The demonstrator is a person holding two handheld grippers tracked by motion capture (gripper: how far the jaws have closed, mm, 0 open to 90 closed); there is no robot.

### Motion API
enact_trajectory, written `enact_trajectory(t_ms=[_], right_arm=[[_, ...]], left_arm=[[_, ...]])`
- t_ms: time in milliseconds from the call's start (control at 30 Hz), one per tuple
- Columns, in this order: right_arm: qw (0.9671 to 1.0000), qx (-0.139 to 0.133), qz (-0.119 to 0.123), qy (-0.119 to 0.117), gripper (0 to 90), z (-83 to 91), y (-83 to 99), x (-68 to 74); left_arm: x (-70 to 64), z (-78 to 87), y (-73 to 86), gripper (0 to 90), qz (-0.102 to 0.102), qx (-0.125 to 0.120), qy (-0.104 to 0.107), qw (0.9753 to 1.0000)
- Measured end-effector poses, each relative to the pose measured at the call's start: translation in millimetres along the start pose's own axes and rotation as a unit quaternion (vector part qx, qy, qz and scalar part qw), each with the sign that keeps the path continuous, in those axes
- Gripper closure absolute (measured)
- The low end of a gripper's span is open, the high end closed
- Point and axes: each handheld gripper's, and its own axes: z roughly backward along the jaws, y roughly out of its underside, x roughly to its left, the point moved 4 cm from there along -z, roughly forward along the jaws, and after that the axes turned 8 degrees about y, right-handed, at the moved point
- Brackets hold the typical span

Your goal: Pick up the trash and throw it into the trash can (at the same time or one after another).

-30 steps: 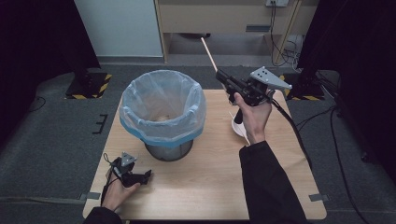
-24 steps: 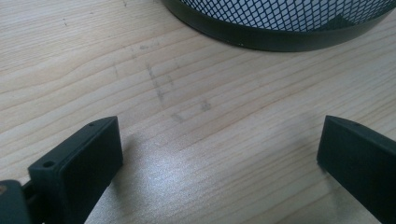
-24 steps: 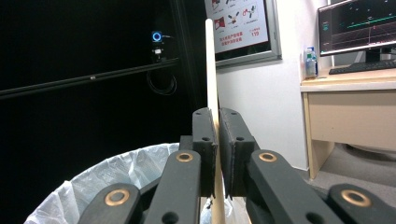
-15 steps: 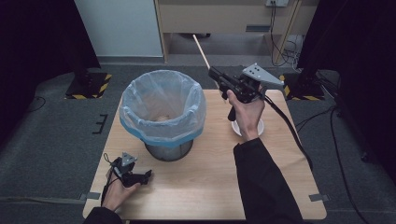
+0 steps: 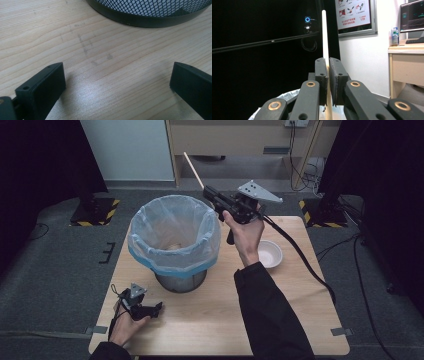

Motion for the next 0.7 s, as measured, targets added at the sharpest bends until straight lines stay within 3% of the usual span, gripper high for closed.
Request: enact_trajectory(t_ms=[467,567,600,700], right_arm=[[0.9996,0.008,-0.026,-0.012,85.8,-21.7,17.3,6.5],[0.9995,0.011,-0.027,-0.012,85.8,-24.8,20.1,7.1],[0.9997,0.015,-0.014,-0.011,85.8,-27.4,20.8,9.9],[0.9997,0.017,-0.009,-0.018,85.8,-33.0,19.3,17.4]], left_arm=[[-0.1,-0.1,-0.2,0.0,0.0,0.0,0.0,1.0],[-0.1,-0.1,-0.2,0.0,-0.002,0.001,0.001,1.0],[-0.2,-0.3,-0.4,0.0,-0.002,0.001,0.002,1.0],[-0.3,-0.3,-0.4,0.0,-0.002,0.001,0.002,1.0]])
